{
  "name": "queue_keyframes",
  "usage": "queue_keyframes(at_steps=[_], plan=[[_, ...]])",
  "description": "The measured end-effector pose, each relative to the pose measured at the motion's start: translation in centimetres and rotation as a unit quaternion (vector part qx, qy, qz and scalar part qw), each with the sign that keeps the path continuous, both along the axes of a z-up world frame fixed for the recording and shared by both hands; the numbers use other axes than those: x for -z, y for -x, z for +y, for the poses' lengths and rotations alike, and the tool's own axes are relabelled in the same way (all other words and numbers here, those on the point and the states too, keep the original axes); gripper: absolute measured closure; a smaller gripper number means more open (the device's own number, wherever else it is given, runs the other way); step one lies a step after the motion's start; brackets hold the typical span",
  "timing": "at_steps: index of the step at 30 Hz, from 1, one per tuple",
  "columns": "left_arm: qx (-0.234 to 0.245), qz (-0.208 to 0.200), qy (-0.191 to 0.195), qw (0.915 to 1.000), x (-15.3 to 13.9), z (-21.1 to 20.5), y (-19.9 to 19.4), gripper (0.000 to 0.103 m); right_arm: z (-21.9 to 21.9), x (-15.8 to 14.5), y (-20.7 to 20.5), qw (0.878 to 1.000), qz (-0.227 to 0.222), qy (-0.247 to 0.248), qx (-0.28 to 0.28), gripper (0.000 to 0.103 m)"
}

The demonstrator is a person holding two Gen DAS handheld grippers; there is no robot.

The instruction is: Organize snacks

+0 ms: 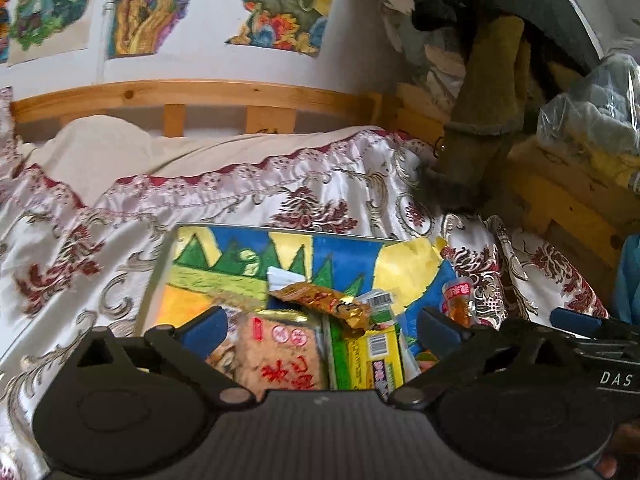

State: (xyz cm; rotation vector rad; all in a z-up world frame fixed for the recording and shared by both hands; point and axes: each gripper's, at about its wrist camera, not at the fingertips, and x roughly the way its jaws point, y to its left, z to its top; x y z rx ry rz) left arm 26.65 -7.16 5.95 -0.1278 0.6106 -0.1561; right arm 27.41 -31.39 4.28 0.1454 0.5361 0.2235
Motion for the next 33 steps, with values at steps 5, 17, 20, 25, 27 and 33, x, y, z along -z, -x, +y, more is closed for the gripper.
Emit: queue_keyframes(at_steps=[5,17,20,25,27,33], plan=[[-0.02,-0.013,-0.012,0.9996,-0.7,0.6,2.4,0.0,0.0,-0.5,2.2,1.0,-0.01,-0.005,0.006,0.001],[-0.064,-0.043,-0.026,0.9967,-2.0,2.5,9.6,0.0,0.3,-2.9,9.1,0.999,-0.049,-0.002,0.008,0.001],[-0.074,-0.048,-0.022,0.9959,-2.2,2.8,11.5,0.0,0.6,-3.5,10.9,0.998,-0.058,-0.003,0.003,0.001],[-0.081,-0.055,-0.009,0.9951,-2.2,3.3,14.1,0.0,1.2,-3.6,14.2,0.997,-0.073,0.003,0.003,0.001],[-0.083,-0.056,-0.007,0.995,-2.2,3.6,15.0,0.0,1.5,-3.6,15.2,0.997,-0.074,0.006,0.003,0.001],[-0.083,-0.064,-0.022,0.9943,-2.2,4.2,17.4,0.0,2.2,-4.1,18.2,0.996,-0.088,0.021,-0.009,0.001]])
